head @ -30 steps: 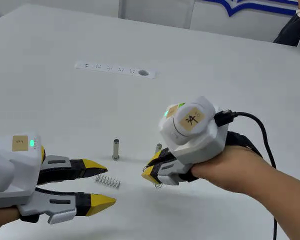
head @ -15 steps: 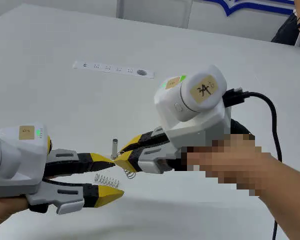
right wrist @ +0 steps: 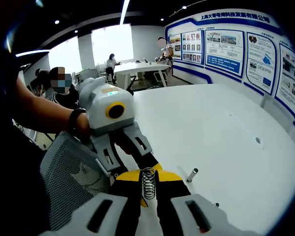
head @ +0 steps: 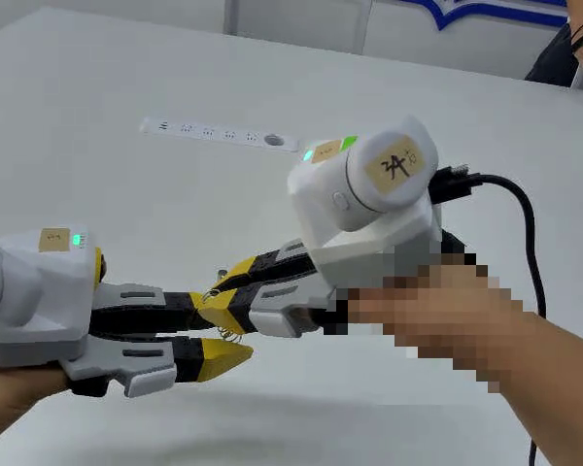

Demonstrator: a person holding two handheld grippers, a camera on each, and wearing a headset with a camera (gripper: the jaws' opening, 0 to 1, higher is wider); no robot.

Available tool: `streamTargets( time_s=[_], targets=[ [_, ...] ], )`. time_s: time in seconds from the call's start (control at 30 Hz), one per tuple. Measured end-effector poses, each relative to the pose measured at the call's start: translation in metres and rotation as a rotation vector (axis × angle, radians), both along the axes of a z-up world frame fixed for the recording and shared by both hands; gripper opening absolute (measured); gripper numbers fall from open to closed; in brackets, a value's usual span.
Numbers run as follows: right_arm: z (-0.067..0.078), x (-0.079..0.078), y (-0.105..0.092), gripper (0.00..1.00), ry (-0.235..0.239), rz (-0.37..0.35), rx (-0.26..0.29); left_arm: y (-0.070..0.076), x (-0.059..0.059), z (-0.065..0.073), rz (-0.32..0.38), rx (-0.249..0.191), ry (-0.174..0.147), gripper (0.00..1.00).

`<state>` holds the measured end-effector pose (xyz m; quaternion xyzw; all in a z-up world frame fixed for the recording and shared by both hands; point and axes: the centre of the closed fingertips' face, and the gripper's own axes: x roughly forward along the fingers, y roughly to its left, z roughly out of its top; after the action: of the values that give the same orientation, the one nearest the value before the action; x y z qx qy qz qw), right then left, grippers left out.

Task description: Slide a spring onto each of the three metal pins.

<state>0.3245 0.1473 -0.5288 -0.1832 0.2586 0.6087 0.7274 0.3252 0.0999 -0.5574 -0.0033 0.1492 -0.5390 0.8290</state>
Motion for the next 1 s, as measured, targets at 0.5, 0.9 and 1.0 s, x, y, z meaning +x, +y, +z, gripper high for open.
streamTargets(
  time_s=[0.5,0.9,1.0],
  targets=[
    [0.000,0.001,-0.008,0.11,-0.003,-0.003,-0.017,0.006,0.001,0.001,0.008,0.004,-0.018,0.12],
    [-0.001,0.000,-0.012,0.11,-0.004,-0.002,-0.035,0.009,0.001,-0.003,0.017,0.016,-0.016,0.13],
    [-0.001,0.003,-0.014,0.11,-0.005,-0.006,-0.042,0.010,0.001,-0.005,0.021,0.023,-0.014,0.16]
  ],
)
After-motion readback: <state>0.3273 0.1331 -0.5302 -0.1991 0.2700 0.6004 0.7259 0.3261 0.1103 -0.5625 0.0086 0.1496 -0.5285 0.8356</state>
